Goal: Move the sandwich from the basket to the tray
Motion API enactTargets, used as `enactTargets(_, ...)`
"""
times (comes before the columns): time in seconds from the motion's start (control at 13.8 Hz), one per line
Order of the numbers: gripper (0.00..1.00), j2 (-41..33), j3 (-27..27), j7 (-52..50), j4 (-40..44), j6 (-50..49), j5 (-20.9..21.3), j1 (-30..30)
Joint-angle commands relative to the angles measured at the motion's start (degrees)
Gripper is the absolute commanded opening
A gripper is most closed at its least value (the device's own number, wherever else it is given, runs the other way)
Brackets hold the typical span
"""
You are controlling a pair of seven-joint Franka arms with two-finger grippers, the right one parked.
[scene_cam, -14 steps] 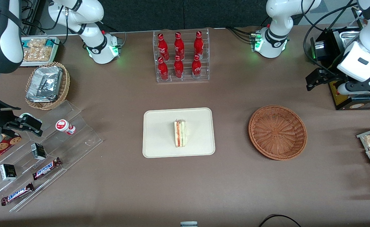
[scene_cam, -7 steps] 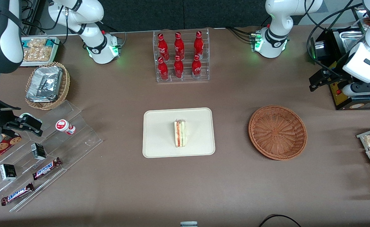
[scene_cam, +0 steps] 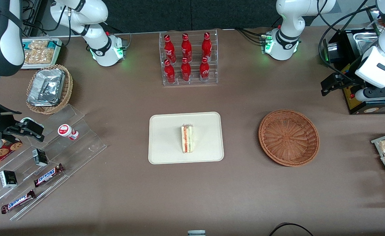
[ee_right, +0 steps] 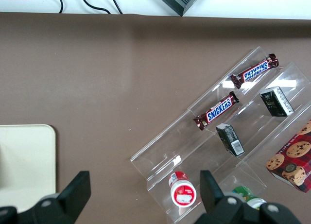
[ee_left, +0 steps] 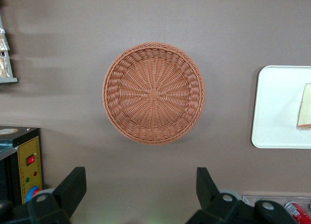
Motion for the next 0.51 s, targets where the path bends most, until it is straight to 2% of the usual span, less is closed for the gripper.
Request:
enactTargets(0.0,1.00,0.7,0.8,0.1,2.2,-1.7,1.1,-1.1)
enactTargets(0.22,1.00,0.5,0.9,5.5,2.3,-1.7,0.7,-0.7)
enactTargets(0.44,1.00,0.6,0.9,5.2,2.3,-1.7,0.8,-0.7)
